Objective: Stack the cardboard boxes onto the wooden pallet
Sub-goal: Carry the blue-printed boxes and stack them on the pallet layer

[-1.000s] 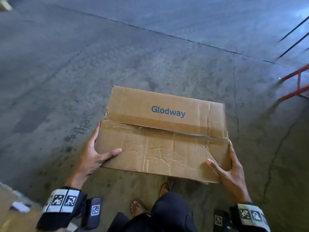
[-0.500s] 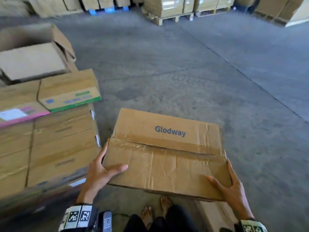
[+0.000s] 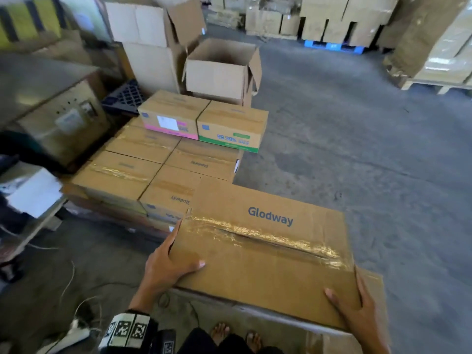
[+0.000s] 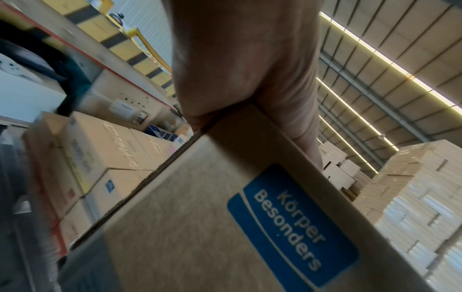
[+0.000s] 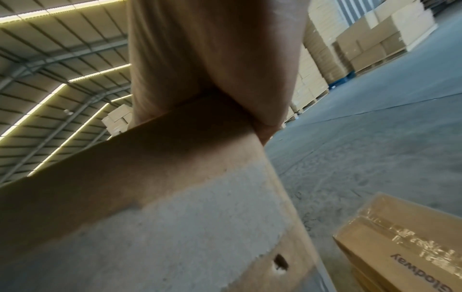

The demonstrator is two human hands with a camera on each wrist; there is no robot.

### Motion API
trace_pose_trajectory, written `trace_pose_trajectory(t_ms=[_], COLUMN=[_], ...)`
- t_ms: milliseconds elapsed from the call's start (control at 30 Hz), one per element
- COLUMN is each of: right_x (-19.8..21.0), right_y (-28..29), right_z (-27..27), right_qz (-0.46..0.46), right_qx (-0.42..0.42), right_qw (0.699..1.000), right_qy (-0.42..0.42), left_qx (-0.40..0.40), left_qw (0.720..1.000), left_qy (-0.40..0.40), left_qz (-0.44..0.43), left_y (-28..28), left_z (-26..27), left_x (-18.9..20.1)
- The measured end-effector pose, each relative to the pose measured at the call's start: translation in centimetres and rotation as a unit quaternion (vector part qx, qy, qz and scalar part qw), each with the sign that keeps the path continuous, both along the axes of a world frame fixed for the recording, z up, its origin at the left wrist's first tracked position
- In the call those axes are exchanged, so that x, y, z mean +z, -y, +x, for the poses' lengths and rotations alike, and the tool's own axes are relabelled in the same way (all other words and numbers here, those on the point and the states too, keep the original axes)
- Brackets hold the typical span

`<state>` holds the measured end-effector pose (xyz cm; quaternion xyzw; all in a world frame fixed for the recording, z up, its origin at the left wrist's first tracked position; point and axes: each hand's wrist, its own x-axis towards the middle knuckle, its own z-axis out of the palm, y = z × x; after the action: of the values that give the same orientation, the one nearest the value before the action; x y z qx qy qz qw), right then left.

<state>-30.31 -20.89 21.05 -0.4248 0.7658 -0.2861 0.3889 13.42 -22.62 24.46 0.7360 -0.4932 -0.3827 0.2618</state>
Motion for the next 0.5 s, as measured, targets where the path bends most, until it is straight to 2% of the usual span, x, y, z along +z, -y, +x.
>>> trace_pose_trajectory(t_ms=[267, 500], right_x=[-0.8, -2.6], right_y=[3.1, 7.9], right_z=[2.1, 4.9], right_qz=[0.003, 0.044], right_qx=[0.055, 0.122], right_qw=[0.996, 0.991], right_qy=[0.068, 0.021], left_qx=[0.063, 0.132], left_qw=[0.998, 0.991], left_qy=[-0.009, -0.007], left_qz=[-0.001, 0.008], left_y=[-1.8, -2.7], left_z=[1.7, 4.3], left_x=[-1.0, -1.9])
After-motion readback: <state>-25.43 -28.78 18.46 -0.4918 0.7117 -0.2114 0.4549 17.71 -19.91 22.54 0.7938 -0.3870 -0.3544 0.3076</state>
